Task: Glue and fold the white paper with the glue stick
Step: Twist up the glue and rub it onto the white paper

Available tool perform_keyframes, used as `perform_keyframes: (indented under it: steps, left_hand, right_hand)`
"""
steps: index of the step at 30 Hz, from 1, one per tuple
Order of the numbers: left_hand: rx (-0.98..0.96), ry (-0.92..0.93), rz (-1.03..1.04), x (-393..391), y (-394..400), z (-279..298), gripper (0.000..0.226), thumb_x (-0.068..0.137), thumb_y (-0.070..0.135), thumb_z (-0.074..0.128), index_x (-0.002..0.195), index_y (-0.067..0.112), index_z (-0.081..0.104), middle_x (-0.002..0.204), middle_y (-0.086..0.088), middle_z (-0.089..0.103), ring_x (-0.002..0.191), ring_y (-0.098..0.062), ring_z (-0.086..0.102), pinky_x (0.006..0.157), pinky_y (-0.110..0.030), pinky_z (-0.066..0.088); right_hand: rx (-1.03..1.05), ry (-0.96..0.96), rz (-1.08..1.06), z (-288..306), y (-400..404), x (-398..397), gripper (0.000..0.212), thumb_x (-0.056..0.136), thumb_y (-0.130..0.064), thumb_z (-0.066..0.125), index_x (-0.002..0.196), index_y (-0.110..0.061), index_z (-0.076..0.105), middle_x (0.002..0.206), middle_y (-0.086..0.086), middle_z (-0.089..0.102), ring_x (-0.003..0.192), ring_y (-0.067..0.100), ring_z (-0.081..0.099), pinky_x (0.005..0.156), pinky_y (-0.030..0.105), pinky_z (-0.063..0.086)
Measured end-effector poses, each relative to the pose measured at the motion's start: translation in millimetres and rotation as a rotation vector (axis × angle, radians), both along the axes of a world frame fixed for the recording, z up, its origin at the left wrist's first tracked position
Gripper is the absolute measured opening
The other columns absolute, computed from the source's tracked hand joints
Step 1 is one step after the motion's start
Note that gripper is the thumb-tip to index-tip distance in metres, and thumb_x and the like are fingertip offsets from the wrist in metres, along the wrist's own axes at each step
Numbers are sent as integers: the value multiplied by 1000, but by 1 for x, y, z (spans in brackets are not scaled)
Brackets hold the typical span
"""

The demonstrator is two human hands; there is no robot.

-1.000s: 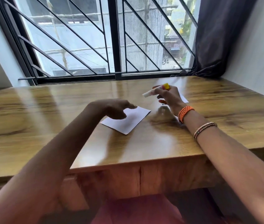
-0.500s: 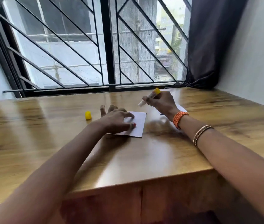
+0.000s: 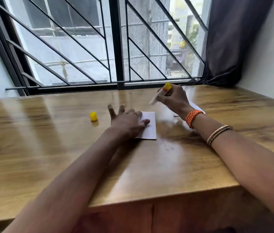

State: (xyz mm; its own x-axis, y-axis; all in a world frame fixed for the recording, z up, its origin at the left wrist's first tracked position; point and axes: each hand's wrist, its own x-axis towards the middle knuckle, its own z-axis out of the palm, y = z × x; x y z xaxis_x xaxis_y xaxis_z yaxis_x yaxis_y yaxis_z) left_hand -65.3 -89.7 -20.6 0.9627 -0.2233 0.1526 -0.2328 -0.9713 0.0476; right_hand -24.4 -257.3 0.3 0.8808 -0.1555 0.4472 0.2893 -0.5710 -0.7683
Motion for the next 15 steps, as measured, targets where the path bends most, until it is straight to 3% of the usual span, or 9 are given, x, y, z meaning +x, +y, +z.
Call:
perform_keyframes:
  steps: [4,9,15]
  left_hand:
    - [-300,-15,-53,-4,9,13,40,99,40,29,136,33,44,154,7,30,147,-13,0,114,-53,-4]
    - [-168,208,-201,-6,27,11,49,96,34,43,144,33,31,157,16,15,145,-8,-15,114,-47,-3]
    - [-202,203,-184,-8,23,11,49,94,37,47,142,32,37,158,1,17,147,-13,1,113,-38,5]
  right_hand:
    - [-78,-14,13,-3,1,-6,13,65,-27,74,74,-20,68,80,-2,71,89,24,66,88,53,50]
    - [-189,-14,-8,-2,8,-13,18,72,-26,71,87,-15,72,85,1,71,91,22,64,91,48,47]
    - [-257,17,-38,-1,7,-15,19,70,-27,72,85,-17,73,72,-7,61,81,15,57,86,42,48]
